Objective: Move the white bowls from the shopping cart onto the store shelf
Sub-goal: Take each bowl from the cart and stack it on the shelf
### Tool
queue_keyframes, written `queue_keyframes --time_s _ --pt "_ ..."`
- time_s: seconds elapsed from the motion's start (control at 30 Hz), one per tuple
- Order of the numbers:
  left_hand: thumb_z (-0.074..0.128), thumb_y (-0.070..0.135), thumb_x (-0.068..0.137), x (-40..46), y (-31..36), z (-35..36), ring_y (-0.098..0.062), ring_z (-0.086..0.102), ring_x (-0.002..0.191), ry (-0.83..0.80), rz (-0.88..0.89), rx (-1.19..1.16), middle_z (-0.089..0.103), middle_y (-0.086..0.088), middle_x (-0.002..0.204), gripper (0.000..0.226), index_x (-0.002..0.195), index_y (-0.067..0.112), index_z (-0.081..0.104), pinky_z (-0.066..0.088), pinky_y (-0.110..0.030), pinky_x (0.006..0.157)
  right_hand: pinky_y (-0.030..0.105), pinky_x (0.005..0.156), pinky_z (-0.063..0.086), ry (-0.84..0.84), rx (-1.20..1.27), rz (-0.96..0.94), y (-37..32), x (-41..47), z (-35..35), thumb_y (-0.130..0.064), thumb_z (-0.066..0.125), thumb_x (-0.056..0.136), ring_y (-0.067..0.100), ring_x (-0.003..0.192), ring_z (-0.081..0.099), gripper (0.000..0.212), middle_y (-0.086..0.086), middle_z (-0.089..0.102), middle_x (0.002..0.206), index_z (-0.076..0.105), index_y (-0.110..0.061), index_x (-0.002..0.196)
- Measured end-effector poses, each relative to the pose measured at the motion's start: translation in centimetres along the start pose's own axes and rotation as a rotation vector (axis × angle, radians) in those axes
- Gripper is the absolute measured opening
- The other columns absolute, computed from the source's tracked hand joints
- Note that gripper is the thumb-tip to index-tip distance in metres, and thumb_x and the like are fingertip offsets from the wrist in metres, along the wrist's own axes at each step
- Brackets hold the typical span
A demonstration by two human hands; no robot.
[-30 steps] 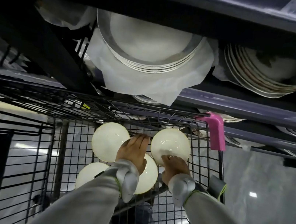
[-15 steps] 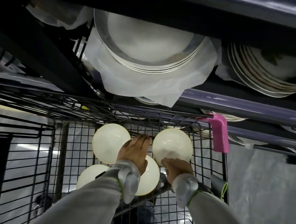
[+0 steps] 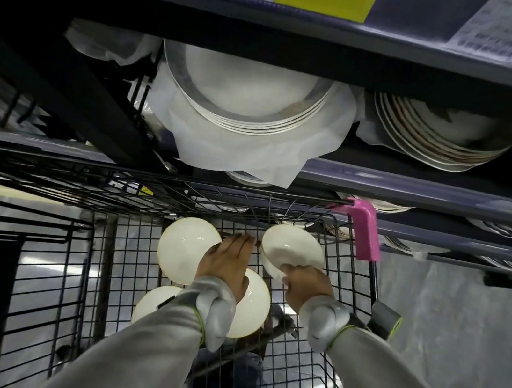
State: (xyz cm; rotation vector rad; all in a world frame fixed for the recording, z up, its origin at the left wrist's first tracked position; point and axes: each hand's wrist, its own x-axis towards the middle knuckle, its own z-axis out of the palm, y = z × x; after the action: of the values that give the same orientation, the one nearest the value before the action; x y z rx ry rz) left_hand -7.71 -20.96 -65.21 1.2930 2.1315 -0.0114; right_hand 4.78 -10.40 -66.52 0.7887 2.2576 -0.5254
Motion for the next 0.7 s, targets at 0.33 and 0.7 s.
queue_keyframes --time_s 0.33,0.7 --pt "0.045 0.015 0.089 -1.3 0.9 -1.2 -0.013 0.015 0.144 0.034 0.050 -0.077 0.014 0.012 0.157 0.069 0.148 0.025 0.012 0.026 -0.028 0.113 0.033 0.097 0.047 0.104 0.347 0.118 0.0 -1.7 -1.5 -0.022 0.044 0.091 0.025 0.115 0.055 0.044 0.004 0.061 0.124 0.041 -0.039 0.132" --pt "0.038 0.024 0.098 -3.2 2.9 -4.4 -0.011 0.010 0.145 0.050 0.141 -0.045 0.016 0.018 0.156 0.051 0.146 0.030 0.022 0.028 -0.026 0.111 0.031 0.096 0.047 0.153 0.322 -0.001 -1.1 -5.7 -5.4 -0.022 0.046 0.091 0.027 0.114 0.056 0.044 0.007 0.059 0.128 0.041 -0.042 0.130"
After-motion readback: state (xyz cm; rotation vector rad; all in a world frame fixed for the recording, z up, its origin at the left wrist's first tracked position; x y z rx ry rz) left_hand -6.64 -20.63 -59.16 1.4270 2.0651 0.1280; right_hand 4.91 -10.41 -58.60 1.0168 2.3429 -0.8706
